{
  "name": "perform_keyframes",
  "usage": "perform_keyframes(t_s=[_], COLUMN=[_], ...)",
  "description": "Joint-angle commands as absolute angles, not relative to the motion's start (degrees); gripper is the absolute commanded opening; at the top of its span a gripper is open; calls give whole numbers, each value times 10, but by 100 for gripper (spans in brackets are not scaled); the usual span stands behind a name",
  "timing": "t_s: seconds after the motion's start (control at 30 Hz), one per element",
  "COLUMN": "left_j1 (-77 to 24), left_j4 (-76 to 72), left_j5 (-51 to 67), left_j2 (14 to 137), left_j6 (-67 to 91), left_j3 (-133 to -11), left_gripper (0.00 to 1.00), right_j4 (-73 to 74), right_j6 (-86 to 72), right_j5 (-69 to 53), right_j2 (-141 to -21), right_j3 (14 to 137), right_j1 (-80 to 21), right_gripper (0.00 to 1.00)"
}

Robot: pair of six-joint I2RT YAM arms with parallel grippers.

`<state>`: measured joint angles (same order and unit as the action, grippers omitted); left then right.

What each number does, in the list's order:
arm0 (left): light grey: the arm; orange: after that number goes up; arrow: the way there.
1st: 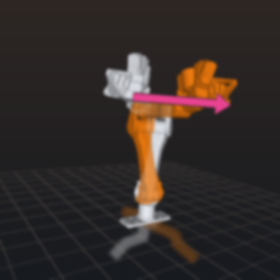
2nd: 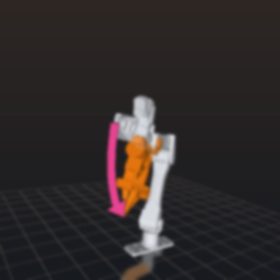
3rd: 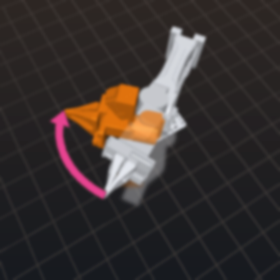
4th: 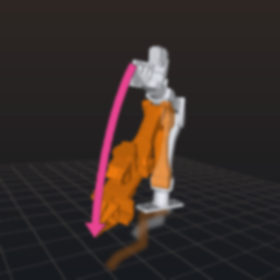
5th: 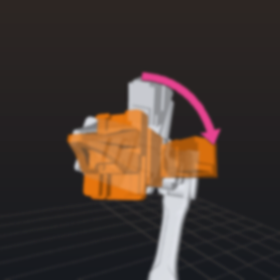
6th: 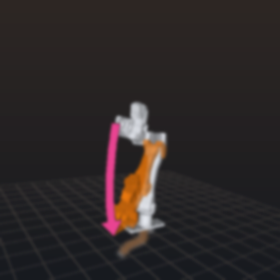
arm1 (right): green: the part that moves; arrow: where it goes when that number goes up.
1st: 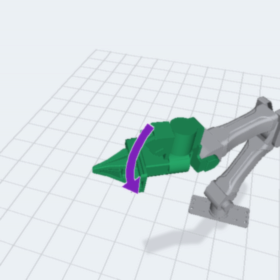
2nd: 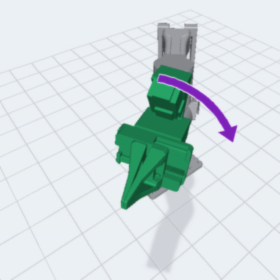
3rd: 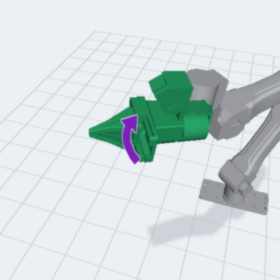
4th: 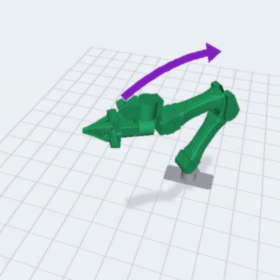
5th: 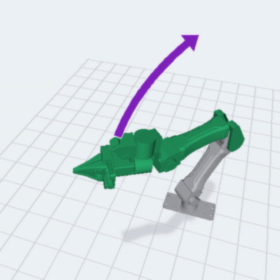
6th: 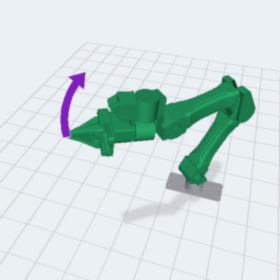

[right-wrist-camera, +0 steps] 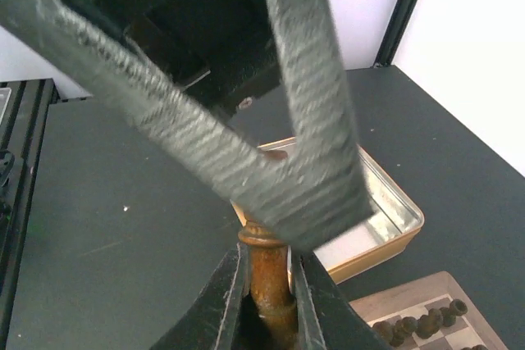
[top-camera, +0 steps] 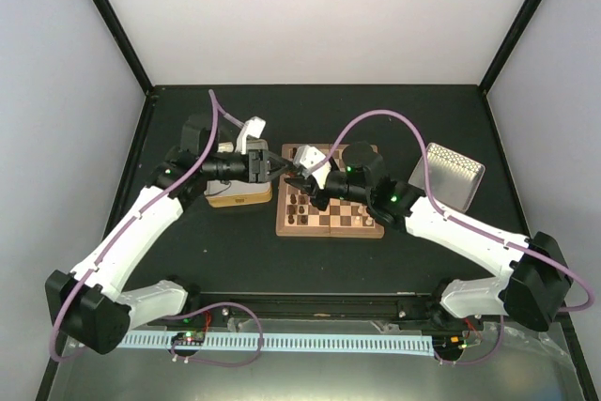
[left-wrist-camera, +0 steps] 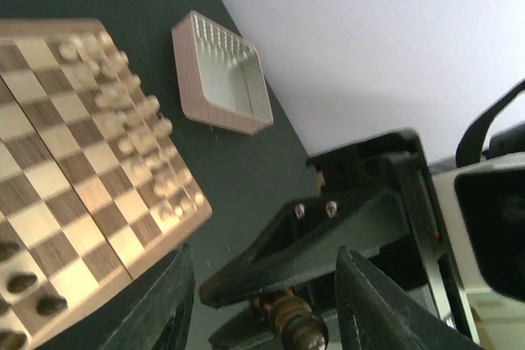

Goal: Set up the chess pieces on the board
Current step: Place the chess piece on the chessboard.

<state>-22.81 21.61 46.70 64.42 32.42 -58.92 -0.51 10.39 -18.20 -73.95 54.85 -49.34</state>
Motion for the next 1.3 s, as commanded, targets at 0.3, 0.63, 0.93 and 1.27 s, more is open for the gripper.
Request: perform_keyframes(t_s=[0.3,0.63,0.93,1.27], left_j1=[-215,-214,-219,-301], left_j4=[368,391,432,463], left_j5=[578,560,281,74], left_j2=[672,693,730,873], left_j6=[214,195,192,203], left_j3=[-649,-665,-699,-768], left_gripper=[17,1,2,2], right_j4=[4,49,14,129], right_j6=[150,121,18,-269], right_j5=[-212,-180,-101,32], right_j2=[-738,-757,-718,-762], right_j3=[550,579,501,526], right_j1=[-489,-489,-462,-357], right_gripper=[1,35,74,72])
